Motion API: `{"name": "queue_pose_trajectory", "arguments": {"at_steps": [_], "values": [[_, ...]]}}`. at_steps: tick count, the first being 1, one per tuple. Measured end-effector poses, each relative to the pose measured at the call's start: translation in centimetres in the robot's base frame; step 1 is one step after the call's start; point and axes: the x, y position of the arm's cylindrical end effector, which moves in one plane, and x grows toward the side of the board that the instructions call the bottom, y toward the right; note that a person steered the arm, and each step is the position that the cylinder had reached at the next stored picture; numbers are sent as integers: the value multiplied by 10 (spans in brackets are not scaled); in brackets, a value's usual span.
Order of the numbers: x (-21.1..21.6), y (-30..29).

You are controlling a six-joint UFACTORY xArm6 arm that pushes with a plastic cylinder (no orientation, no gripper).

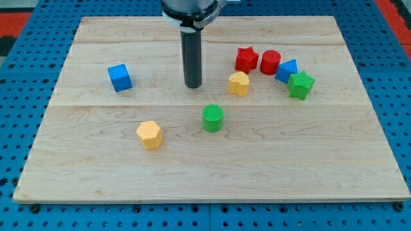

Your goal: Push the blue cube towards the yellow heart

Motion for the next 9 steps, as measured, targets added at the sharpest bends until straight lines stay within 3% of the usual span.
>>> {"name": "queue_pose_trajectory", "arguments": {"at_steps": [1,2,4,5,6,7,8,9], "values": [[9,68],[9,94],[12,-75],[43,-120],[-12,-176],[-31,-174],[-9,-94],[-2,-115]]}}
